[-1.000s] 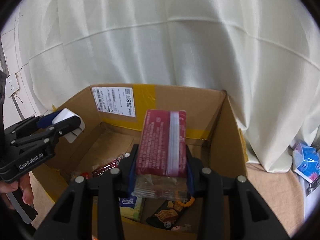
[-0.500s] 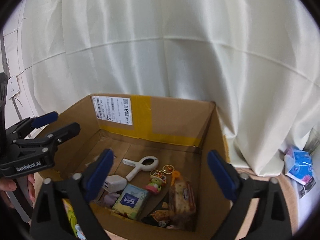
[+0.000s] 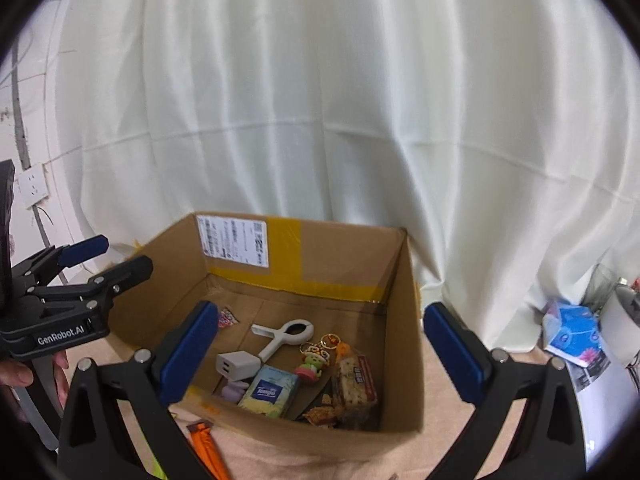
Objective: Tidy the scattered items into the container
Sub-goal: 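Move both grippers back from the box toward the remaining items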
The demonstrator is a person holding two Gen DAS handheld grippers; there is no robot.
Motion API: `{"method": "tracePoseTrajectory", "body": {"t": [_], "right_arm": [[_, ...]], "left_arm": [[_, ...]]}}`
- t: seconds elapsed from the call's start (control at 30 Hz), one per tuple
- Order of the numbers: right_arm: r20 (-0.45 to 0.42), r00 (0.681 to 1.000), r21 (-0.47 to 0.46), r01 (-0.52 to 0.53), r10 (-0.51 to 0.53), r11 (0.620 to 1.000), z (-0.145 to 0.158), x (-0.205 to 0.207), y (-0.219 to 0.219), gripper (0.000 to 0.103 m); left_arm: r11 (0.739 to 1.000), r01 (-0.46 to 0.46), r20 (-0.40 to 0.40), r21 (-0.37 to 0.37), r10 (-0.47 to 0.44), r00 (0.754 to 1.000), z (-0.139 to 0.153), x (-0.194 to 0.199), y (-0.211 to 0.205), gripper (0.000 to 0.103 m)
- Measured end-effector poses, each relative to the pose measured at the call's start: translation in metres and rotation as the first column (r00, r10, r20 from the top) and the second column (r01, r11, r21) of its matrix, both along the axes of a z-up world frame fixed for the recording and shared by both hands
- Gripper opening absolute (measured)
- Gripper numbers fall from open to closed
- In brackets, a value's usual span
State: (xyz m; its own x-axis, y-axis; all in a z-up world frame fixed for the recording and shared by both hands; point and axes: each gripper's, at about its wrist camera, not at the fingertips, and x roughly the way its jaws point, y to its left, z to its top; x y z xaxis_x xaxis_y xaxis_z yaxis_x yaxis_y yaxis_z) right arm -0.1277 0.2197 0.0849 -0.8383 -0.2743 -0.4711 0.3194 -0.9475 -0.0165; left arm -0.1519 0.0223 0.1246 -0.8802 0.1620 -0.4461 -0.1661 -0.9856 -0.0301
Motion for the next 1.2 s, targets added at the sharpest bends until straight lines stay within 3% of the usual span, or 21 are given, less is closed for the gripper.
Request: {"method": "tracePoseTrajectory", "body": {"t": [0.3,0.57,0.93,1.2], "right_arm": [[-0.084,0.996,-0.035,0.013,-0.016,0.999,0.034,0.070,0.008,0.103],[-0.111,0.992,-0.069,0.058,-0.065,0.996,0.030,0.121,0.031,0.103],[-0.026,0.991,-0.062,0.129,-0.131,0.990,-0.038,0.143,0.057,0.103],[0.063,0.984,-0.039,0.170,-0.167,0.985,-0.093,0.139,0.065,0.103]], "left_arm": [[1.000,-0.009,-0.065,0.011,0.010,0.998,0.028,0.072,-0.014,0.088],[1.000,-0.017,-0.060,0.026,0.018,0.998,0.012,0.120,-0.022,0.088],[0.999,-0.041,0.040,0.032,0.039,0.998,-0.062,0.139,-0.021,0.088],[0.999,-0.053,0.163,0.000,0.052,0.985,-0.132,0.134,-0.015,0.088]]}}
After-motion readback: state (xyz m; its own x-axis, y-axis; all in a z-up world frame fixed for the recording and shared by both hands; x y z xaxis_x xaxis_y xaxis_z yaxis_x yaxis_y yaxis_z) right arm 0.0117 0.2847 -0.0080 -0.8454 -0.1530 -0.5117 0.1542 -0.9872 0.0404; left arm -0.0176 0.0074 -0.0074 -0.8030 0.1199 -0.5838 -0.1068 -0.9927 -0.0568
